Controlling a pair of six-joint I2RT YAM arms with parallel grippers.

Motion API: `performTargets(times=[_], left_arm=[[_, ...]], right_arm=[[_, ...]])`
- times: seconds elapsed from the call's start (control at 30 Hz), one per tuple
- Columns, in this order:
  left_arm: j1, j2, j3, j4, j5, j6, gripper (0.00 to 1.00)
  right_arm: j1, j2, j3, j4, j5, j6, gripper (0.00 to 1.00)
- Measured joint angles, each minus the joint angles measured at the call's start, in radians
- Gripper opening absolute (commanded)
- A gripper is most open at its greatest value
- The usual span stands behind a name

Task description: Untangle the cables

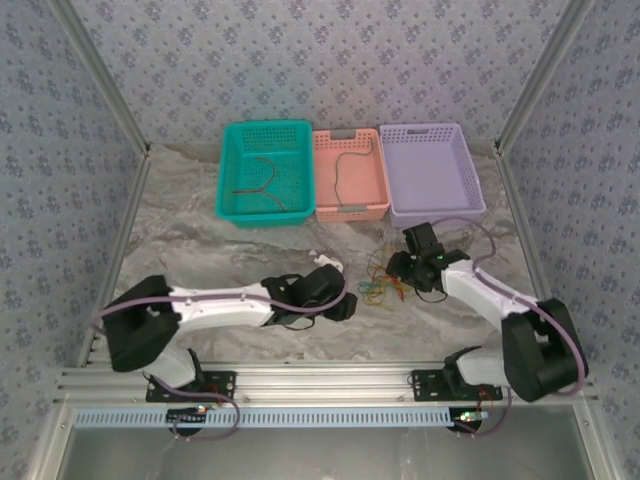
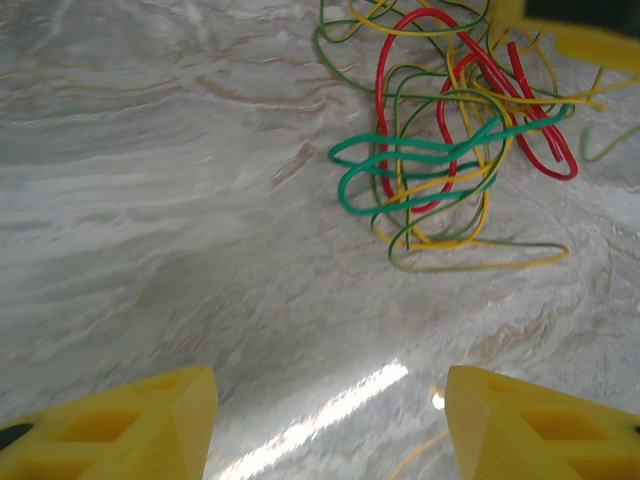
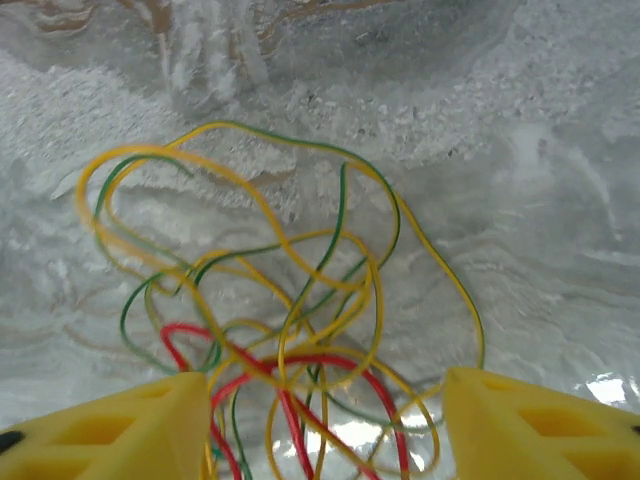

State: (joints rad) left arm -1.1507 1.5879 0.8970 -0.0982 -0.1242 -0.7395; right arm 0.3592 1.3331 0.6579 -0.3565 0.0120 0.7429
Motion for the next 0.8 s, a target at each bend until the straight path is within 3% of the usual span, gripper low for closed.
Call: performTargets(times=[0.1, 0.17, 0.27, 0.43, 0.53, 0.57, 0.63, 0.67, 0.8], left_arm=[[0.022, 0.091, 0.069, 0.029, 0.027, 0.01, 0.63], [0.039, 0.145, 0.108, 0.051, 0.047, 0.013, 0.63], [0.059, 0.205, 0.151, 0.066, 0.073, 0.016, 0.63], [0.069, 0.305, 0.222, 0.09, 0.114, 0.017, 0.61], [0.069, 0.361, 0.25, 0.112, 0.14, 0.018, 0.47], [0.069, 0.372, 0.256, 0.115, 0.136, 0.018, 0.36], [0.073, 0.379, 0.267, 0.121, 0.143, 0.008, 0.06], [0.072, 0.386, 0.274, 0.126, 0.139, 0.005, 0.0], [0.071, 0.382, 0.252, 0.138, 0.077, -0.005, 0.0]], right_arm=[[-0.009, 0.056, -0.001, 0.04, -0.011, 0.003, 0.38], [-0.011, 0.076, -0.001, 0.065, -0.018, 0.002, 0.2], [-0.011, 0.079, -0.006, 0.092, -0.025, 0.002, 0.02], [-0.011, 0.061, -0.018, 0.104, -0.027, 0.001, 0.0], [-0.011, 0.026, -0.031, 0.102, -0.027, 0.001, 0.0], [-0.011, 0.01, -0.035, 0.102, -0.027, 0.001, 0.0], [-0.011, -0.023, -0.04, 0.096, -0.027, 0.001, 0.0], [-0.011, -0.039, -0.04, 0.092, -0.028, 0.001, 0.0], [-0.011, -0.124, -0.04, 0.06, -0.027, -0.002, 0.0]])
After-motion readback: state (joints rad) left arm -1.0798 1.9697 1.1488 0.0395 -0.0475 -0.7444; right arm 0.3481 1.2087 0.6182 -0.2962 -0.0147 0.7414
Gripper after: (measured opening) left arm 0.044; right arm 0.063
